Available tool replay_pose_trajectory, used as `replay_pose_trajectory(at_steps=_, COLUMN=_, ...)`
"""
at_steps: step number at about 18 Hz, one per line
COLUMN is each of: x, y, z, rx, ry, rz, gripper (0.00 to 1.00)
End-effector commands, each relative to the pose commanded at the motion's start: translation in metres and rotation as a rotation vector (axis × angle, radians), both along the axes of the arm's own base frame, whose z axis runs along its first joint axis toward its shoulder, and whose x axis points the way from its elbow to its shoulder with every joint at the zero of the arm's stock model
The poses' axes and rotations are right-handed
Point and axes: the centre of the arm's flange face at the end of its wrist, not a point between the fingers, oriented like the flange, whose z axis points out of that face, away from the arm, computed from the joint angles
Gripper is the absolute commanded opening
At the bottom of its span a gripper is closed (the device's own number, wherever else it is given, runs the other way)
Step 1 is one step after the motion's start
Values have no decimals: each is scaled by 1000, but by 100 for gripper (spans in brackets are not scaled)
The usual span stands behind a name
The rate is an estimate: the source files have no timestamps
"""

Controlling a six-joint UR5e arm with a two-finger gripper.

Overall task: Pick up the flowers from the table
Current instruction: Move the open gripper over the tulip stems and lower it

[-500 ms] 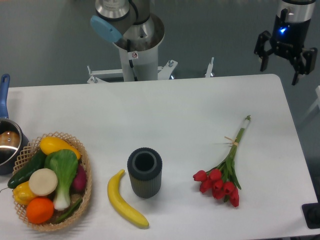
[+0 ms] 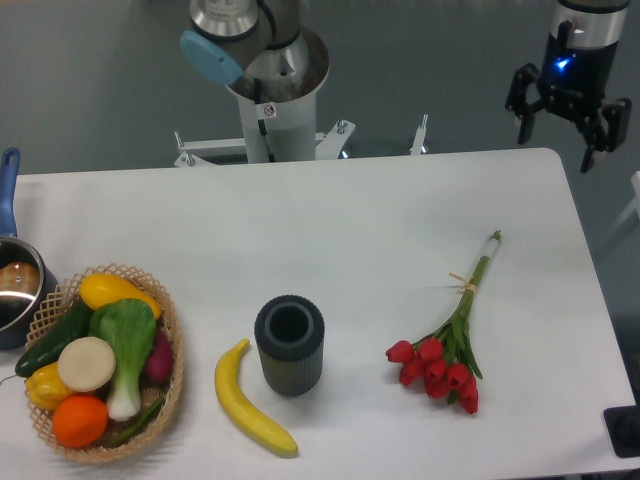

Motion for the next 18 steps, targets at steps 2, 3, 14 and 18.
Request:
replay_pose_trajectory(at_steps=2, x=0, y=5, z=-10, rx=11, ry=-27, rz=21, gripper=100)
replay_pose_trajectory(at_steps=3, x=2, y=9, z=-15, rx=17, ry=-45, rz=45, gripper=100)
replay_pose_trajectory(at_steps=14, x=3, y=115, z=-125, rx=53, ry=-140, rz=209, gripper=100)
replay_pose_trajectory(at_steps=18, x=4, y=116, z=-163, rx=83, ry=-82, rz=207, gripper=100)
